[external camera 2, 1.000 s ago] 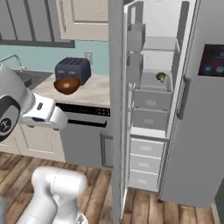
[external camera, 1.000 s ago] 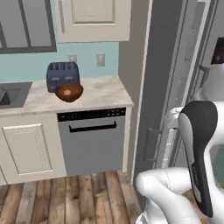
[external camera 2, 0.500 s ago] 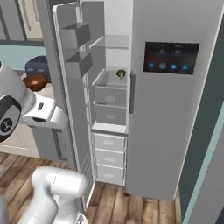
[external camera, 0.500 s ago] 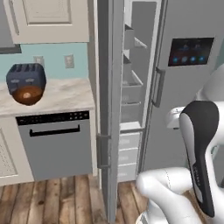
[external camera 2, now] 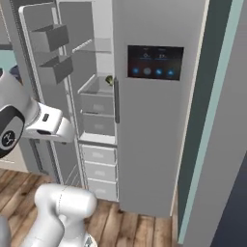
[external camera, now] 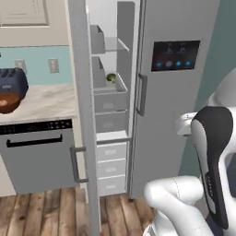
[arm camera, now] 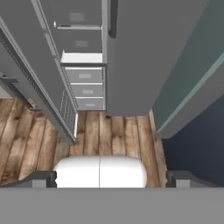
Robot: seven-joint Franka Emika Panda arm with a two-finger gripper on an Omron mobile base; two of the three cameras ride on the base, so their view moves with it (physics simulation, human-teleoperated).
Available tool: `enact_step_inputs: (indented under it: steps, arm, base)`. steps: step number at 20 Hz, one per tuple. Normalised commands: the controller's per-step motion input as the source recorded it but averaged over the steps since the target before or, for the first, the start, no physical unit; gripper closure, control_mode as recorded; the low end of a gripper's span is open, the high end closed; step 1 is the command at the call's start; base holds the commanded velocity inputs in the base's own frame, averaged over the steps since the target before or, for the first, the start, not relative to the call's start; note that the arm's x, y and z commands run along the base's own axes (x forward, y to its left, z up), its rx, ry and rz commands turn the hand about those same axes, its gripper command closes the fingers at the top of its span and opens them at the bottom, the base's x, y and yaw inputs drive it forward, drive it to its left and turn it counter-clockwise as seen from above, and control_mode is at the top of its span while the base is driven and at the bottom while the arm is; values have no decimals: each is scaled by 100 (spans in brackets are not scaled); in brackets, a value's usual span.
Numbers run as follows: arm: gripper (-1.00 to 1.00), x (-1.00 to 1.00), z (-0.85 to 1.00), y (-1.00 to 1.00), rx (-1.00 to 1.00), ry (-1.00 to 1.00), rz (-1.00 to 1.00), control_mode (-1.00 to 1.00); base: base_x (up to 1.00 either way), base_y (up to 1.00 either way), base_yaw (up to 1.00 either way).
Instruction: Take the mushroom, peach, and broccoli from the freezer and place them in the bowl on the counter.
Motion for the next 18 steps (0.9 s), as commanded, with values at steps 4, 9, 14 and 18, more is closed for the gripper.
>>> enact_step_inputs:
  steps: [4, 9, 14, 18]
  arm:
    - [-100, 0, 0, 0, 0, 0, 0, 100]
    - [-100, 0, 0, 0, 0, 0, 0, 100]
    - [-100, 0, 0, 0, 0, 0, 0, 100]
    - [-100, 0, 0, 0, 0, 0, 0, 100]
  base:
    - [52, -10, 0]
    - [64, 0, 0]
    - [71, 0, 0]
    - [58, 0, -6]
